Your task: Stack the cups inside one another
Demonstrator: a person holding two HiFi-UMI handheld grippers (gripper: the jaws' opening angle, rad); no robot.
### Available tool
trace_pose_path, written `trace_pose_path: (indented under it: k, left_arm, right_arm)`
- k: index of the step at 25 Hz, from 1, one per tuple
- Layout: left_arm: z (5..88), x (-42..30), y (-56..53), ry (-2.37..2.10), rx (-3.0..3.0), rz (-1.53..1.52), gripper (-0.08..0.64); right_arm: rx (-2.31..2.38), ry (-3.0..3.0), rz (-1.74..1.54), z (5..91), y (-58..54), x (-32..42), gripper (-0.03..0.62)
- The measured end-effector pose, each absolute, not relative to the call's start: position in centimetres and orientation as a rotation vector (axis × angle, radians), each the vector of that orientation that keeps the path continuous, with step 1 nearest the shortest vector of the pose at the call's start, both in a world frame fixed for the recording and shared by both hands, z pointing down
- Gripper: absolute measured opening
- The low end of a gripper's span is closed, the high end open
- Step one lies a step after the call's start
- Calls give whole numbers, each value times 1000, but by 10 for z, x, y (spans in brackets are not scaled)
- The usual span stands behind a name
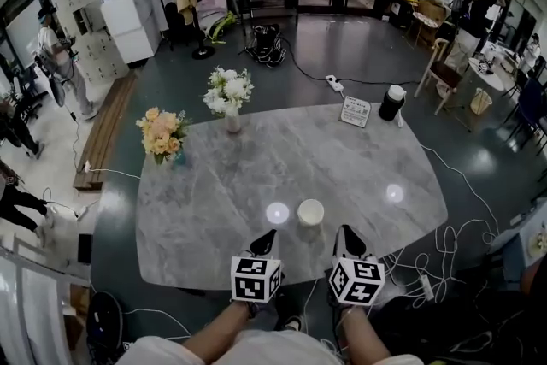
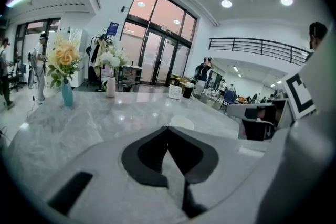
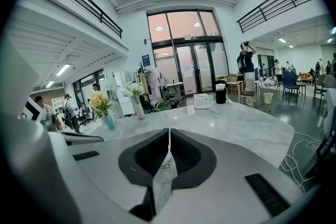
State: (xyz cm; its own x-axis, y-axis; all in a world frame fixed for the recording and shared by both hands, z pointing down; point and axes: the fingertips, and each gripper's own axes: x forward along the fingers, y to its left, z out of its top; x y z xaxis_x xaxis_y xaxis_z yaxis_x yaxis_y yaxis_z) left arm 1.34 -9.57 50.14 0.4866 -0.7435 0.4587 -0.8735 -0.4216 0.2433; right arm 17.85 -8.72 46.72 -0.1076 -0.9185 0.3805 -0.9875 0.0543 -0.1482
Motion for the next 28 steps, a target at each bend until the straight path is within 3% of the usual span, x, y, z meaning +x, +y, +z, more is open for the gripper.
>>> trace_pose_path:
  k: [28]
  left_arm:
    - [464, -22, 6, -1478, 2300, 336, -5]
  right_arm:
    - [2055, -2170, 655, 457, 14, 190, 14]
